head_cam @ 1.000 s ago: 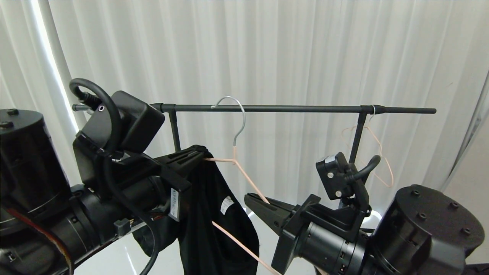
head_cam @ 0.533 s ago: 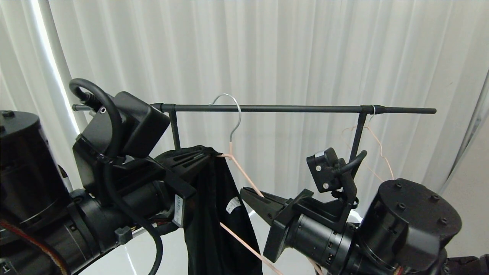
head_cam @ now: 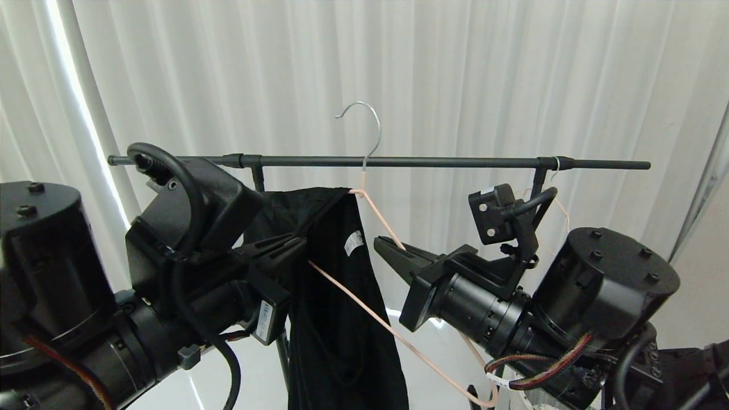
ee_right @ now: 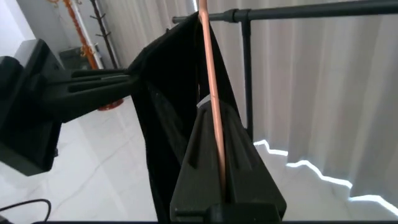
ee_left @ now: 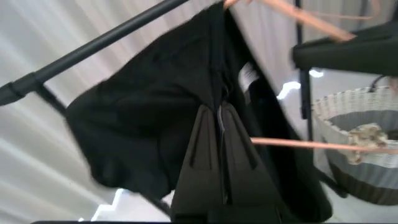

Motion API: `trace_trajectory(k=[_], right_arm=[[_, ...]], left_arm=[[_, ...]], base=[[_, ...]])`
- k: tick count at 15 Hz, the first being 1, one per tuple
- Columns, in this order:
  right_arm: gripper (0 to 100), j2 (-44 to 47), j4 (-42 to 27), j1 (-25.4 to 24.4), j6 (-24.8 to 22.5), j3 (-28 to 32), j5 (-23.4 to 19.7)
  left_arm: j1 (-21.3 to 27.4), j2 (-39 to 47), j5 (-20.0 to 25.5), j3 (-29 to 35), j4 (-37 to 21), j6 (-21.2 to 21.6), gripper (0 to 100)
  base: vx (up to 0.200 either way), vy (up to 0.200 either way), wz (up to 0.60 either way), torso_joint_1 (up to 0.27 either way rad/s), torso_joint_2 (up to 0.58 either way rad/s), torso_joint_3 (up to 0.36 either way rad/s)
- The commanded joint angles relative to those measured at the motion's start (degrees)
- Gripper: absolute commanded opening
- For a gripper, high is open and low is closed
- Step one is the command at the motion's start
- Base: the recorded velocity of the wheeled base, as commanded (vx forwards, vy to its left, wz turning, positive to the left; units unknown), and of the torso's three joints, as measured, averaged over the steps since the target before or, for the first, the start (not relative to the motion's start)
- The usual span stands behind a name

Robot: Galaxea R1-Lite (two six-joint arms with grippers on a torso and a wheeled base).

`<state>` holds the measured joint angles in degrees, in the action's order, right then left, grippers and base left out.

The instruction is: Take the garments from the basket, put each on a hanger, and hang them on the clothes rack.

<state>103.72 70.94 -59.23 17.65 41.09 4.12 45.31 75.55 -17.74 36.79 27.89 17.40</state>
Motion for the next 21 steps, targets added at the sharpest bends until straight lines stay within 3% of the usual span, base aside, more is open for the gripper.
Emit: trace_trajectory(k=[1,6,10,11,13,16,18,21], right_arm=[[0,-0.62,0.08,0.08,-0.69,0.13,0.01],[0,-1.76,0.17,1.14,-5.35,0.13,0.1],[0,-4.66,0.17,4.57,-11.94,-1.98,-0.6],[0,-6.51,0.25,5.01,-12.47,-4.53,-1.48],[0,-9.15,4.65,5.01,-13.78,-10.77,-3.51],[0,-12.31,10.8,4.65,-20.03,-23.16,-12.56],[0,-12.57,14.49,1.75,-21.69,-27.21,-13.26],[0,-11.87,17.83,-2.2,-22.66,-33.45,-13.44]], left_arm=[[-0.4,0.48,-0.72,-0.05,-0.03,0.01,100],[-0.49,-0.49,-1.51,-1.28,-0.03,-0.17,100],[-1.89,-7.43,-4.06,-11.83,-0.03,0.01,100],[-3.04,-11.65,-4.06,-15.43,-0.03,1.76,100],[-5.67,-16.48,-3.27,-16.49,-0.03,4.23,100],[-5.76,-18.86,-1.95,-15.87,-0.03,4.31,100],[-4.79,-19.82,3.5,-16.31,-0.12,6.25,100],[-4.53,-19.12,15.8,-17.1,-0.38,10.99,100]], base=[[0.0,0.0,0.0,0.0,0.0,0.0],[0.0,0.0,0.0,0.0,0.0,0.0],[0.0,0.0,0.0,0.0,0.0,0.0],[0.0,0.0,0.0,0.0,0.0,0.0],[0.0,0.0,0.0,0.0,0.0,0.0],[0.0,0.0,0.0,0.0,0.0,0.0],[0.0,0.0,0.0,0.0,0.0,0.0],[0.0,0.0,0.0,0.0,0.0,0.0]])
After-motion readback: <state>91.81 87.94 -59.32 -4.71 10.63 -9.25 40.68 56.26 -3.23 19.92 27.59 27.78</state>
